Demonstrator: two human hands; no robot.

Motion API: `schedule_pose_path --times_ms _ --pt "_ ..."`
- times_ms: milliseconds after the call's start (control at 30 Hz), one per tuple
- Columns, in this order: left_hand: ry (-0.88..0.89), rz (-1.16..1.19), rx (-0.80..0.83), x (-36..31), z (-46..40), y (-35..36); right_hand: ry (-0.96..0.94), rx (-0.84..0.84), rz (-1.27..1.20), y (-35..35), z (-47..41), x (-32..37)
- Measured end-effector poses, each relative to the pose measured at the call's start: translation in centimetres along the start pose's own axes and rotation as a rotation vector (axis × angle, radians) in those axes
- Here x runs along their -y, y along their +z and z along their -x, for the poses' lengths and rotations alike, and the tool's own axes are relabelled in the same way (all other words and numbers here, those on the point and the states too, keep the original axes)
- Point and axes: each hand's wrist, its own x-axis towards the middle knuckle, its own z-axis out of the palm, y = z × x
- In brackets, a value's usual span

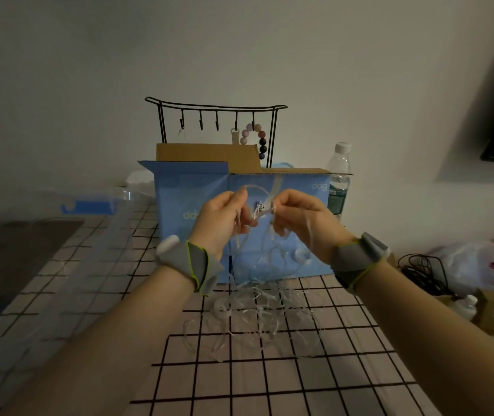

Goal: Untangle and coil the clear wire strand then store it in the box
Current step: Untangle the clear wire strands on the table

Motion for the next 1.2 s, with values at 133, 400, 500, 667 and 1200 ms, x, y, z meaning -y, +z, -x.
schedule_pose_path --times_ms 133,400,500,667,1200 --pt "-0.052 0.019 -0.031 0.4 -0.4 -0.9 0.061 -0.059 -0.271 -1.7 -0.1 0.0" --pt "-0.122 0.363 -0.237 0.4 -1.4 -2.3 0.058 -0.281 -0.753 -5.5 0.9 -0.7" --pt "-0.077 0.181 -0.284 1.1 -1.7 -3.3 0.168 -0.385 -0.886 -6.4 1.0 -0.8" --pt "0.174 -0.454 -0.304 1.4 -1.8 -3.7 0.308 -0.496 -0.179 -6.8 0.9 -0.9" --pt "0.268 -1.428 0.152 1.8 -0.5 -3.6 0.302 0.027 1.496 -6.5 0.6 0.3"
